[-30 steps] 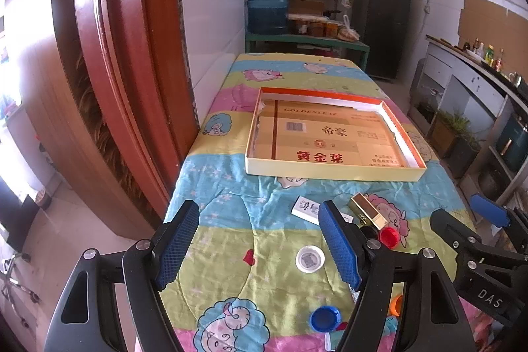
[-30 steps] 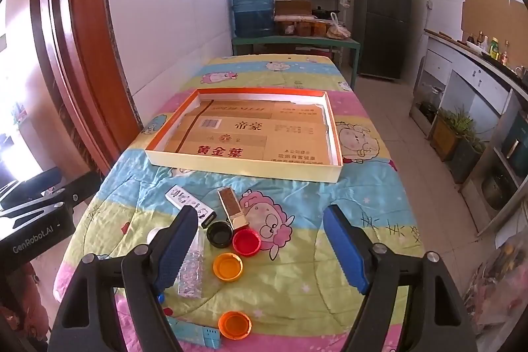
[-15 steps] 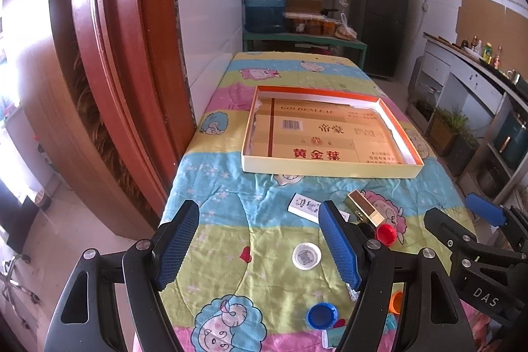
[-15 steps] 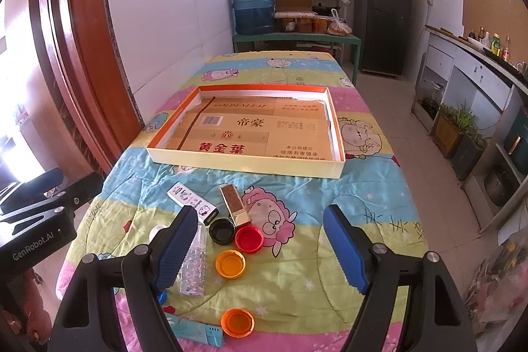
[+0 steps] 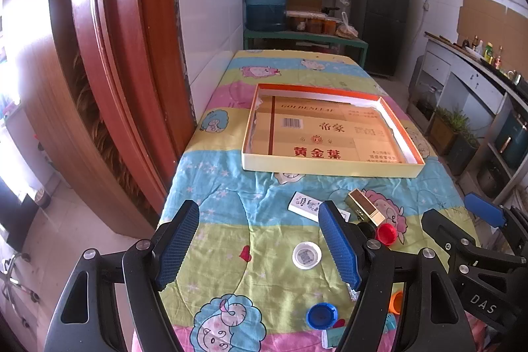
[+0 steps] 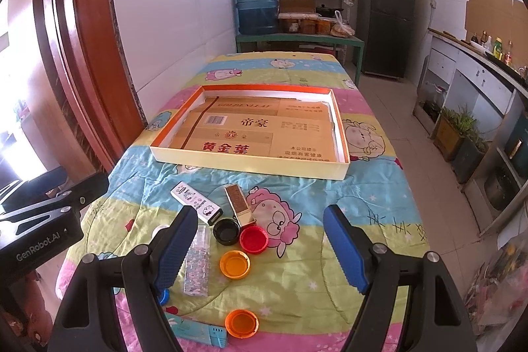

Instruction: Organize rigid objects

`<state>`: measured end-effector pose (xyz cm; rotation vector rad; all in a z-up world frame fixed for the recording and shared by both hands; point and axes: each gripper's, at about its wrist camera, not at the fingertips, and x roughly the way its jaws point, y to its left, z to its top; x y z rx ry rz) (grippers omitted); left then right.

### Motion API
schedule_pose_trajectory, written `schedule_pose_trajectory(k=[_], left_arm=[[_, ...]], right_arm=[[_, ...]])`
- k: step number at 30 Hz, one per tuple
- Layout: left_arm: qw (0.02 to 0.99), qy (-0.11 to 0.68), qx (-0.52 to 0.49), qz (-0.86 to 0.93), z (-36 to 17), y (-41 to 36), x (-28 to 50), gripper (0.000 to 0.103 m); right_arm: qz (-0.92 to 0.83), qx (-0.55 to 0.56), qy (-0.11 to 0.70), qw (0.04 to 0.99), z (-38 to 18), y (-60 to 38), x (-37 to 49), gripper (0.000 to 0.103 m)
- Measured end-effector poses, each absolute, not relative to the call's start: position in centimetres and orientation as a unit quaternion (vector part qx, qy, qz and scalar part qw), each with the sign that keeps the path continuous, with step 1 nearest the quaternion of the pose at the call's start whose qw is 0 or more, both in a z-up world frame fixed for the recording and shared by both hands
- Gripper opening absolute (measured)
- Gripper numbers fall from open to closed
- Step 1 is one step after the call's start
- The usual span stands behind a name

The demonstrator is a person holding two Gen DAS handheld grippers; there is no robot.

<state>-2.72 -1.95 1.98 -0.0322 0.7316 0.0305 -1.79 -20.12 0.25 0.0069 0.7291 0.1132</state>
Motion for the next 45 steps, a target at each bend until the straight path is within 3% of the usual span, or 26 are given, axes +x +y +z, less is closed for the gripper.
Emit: schedule_pose_trajectory(k=[45], left_arm=[[0.932,0.362,-0.014,0.023,1.35,-2.02,-2.76,0.076]], right_arm=[[0.031,0.013,0.355,0.934,0.03,-19.9,-1.33,0.078]])
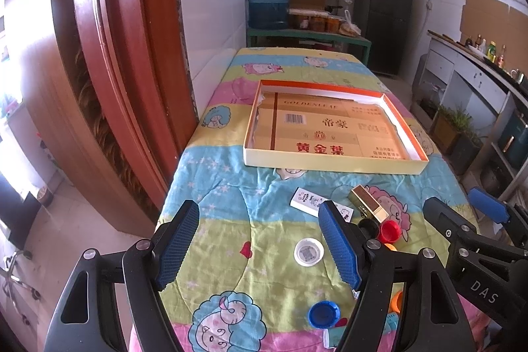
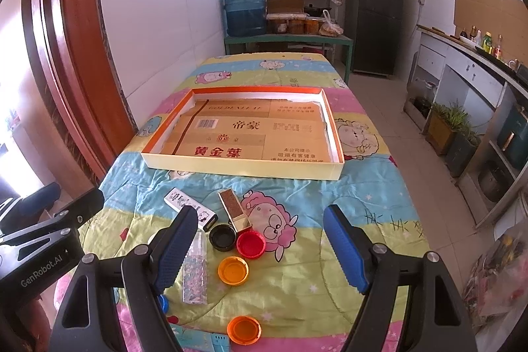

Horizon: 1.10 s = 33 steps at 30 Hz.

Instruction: Organize rigid objects

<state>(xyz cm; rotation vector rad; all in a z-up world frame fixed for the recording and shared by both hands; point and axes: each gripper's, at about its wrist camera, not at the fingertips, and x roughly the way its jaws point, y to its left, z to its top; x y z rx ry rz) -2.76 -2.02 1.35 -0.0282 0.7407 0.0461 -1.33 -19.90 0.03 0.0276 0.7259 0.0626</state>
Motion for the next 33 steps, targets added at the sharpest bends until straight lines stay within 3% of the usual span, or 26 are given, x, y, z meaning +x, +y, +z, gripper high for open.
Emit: schedule_pose_trajectory(k=[21,33], left_arm=[[0.928,0.372,-0.019,0.019,0.4,-1.9,-2.9,0.076],[0.914,0.405,-0.02,-0.034,-3.0,-1.8,-4.2,0.076]], right_arm=[[0.031,0.014,0.361,0.932,-0.5,-20.1,-1.7,0.078],[0.063,0.005,0.412,0.909,-5.1,-20.0,-3.6,0.078]])
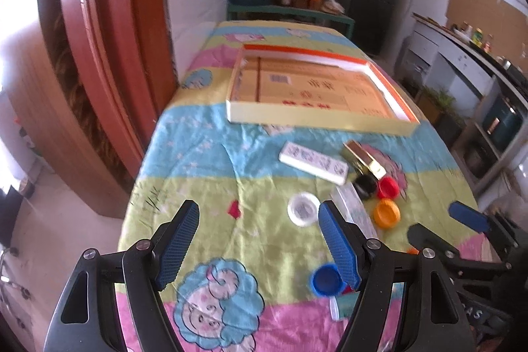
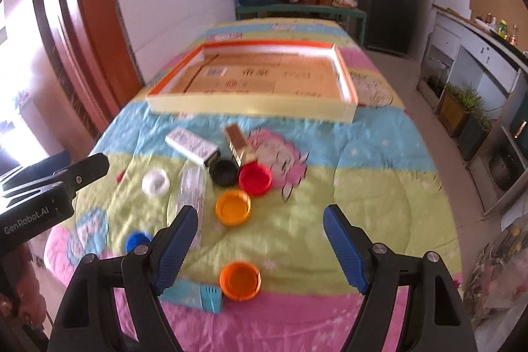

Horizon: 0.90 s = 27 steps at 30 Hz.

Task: Organize rigid objects
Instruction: 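Grasp the blue cap with the left tool while the right tool grasps an orange cap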

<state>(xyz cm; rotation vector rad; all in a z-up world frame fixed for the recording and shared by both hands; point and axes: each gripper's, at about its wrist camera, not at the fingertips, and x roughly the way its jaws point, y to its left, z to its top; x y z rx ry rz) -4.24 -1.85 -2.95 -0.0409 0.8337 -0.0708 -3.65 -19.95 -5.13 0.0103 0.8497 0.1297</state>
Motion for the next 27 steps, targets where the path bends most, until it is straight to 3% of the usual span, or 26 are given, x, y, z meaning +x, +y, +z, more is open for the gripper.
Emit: schedule_pose_trajectory(k=[18,22,27], left_arm=[[0.87,0.474,0.005,-0.134,-7.2,-4.9,-5.2,0.075],[0.862,0.489,0.017,-0.135,-8.1,-5.1,-4.9,0.066],[0.867,0.478,0.039,-0.134,-8.0,-5.6,-5.2,0.042]], right_arm=[[0.07,-0.005,0.449,0.891,-7.8,-20.1,-4.5,0.078],[0.076,-0.006,0.455,0.887,-8.1,-20.1,-4.5,0.077],[0.089,-0.013,0.461,0.883,-8.6,-19.5,-4.5,0.077]])
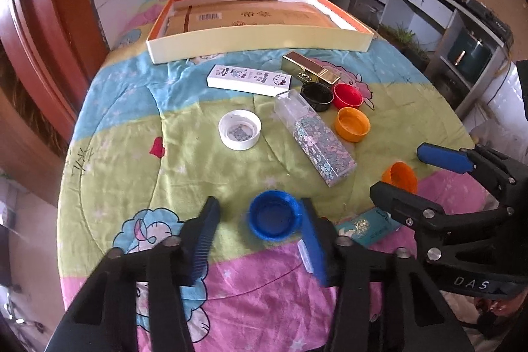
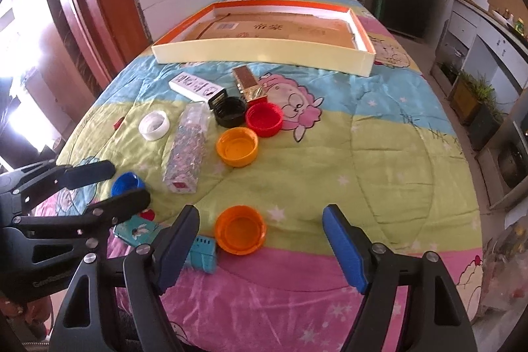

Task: Organize rigid objects
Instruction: 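Grasp the blue cap with the left tool while the right tool grasps an orange cap, then carry blue cap over the box with left tool while right tool carries orange cap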

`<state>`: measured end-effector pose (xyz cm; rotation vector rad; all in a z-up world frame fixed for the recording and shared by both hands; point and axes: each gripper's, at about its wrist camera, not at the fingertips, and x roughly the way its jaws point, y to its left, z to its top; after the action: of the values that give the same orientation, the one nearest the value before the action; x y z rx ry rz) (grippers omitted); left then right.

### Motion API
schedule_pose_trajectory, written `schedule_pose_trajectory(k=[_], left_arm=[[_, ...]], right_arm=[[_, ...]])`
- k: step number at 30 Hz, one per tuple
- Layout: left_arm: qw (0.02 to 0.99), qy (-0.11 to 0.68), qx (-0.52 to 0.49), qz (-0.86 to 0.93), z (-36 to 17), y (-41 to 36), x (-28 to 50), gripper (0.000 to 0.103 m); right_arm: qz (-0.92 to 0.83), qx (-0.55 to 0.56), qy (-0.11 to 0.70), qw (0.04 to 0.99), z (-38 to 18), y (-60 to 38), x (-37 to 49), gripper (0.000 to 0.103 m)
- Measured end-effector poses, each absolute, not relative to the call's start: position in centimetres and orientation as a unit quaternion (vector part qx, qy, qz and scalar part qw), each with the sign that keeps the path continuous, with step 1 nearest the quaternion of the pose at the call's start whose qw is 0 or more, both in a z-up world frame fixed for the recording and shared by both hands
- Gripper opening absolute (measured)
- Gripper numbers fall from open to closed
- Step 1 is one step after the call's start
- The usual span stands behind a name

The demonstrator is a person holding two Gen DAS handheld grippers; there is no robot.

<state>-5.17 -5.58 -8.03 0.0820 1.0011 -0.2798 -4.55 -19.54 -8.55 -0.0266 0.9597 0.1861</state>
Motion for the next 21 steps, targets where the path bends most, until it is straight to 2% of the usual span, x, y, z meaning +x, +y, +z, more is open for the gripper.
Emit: schedule_pose_trajectory(k=[1,2,5,13,15,21], left_arm=[[0.867,0.478,0.036,-0.134,-8.0,-5.4,-5.1,0.034],[0.868,0.478,0.03,-0.133,-8.0,-5.2,-5.0,0.03],[0.867,0.479,0.004,-0.138,-7.9,-4.4,-5.0,0.03],[0.867,0.477,-0.012,-0.142,-7.8,-3.9,-4.9,0.03],[0.867,0.477,-0.015,-0.142,-7.8,-3.9,-4.9,0.03],[0.87,0.472,-0.021,-0.142,-7.6,-3.7,-5.1,0.03]], right_arm=[[0.092,-0.013,0.462,0.882,-8.6,-19.4,-4.5,0.076],[0.095,-0.013,0.463,0.881,-8.7,-19.3,-4.6,0.074],[0.1,-0.01,0.464,0.88,-8.7,-19.2,-4.5,0.07],[0.096,-0.022,0.462,0.881,-8.6,-19.1,-4.6,0.036],[0.097,-0.02,0.462,0.881,-8.5,-19.2,-4.6,0.03],[0.098,-0.01,0.46,0.882,-8.4,-19.6,-4.6,0.03]])
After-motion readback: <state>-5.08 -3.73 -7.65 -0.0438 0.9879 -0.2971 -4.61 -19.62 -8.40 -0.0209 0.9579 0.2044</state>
